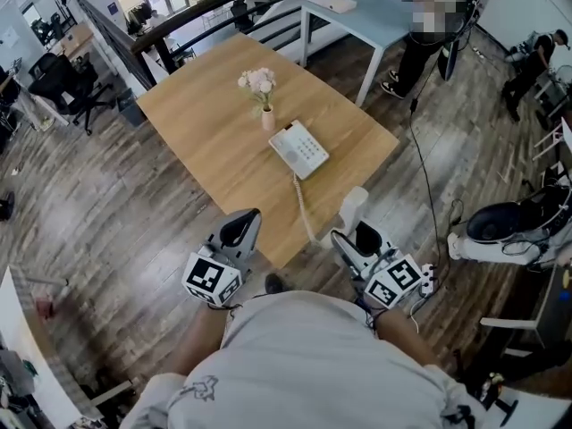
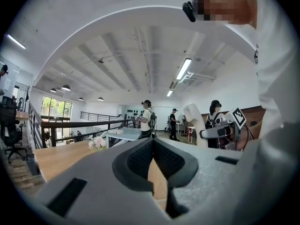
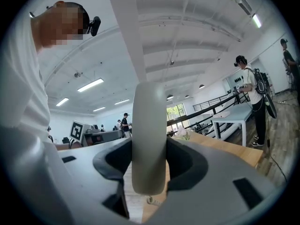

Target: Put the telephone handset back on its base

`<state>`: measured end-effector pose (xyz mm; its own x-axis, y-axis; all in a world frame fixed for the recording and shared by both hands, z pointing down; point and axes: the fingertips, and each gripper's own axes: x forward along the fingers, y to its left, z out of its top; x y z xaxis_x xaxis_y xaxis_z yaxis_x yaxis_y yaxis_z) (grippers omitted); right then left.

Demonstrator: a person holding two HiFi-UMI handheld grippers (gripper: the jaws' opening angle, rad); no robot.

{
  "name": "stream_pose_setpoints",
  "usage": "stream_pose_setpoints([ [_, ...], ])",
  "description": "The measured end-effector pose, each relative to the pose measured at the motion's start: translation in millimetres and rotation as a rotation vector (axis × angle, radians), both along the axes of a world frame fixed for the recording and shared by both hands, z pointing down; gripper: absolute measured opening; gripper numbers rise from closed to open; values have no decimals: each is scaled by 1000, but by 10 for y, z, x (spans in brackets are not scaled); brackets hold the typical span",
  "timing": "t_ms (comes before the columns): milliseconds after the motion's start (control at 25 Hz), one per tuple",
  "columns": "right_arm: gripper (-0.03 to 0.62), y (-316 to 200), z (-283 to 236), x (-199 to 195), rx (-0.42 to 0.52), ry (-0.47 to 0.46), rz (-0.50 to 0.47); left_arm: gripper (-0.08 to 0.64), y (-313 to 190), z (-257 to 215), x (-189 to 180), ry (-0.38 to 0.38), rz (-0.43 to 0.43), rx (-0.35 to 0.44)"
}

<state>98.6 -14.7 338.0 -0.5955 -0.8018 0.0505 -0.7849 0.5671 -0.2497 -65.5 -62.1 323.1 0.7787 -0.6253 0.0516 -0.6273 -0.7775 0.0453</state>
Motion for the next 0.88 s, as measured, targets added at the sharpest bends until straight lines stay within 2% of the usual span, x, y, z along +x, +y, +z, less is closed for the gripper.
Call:
stream_pose_setpoints([
  [480,224,-628,140,-794,-34,9,-44,6,-469,127,-673,0,13,-9],
  [880,224,-871,192,-956,-63,24,-81,6,-631,199,-804,3,-6,-43],
])
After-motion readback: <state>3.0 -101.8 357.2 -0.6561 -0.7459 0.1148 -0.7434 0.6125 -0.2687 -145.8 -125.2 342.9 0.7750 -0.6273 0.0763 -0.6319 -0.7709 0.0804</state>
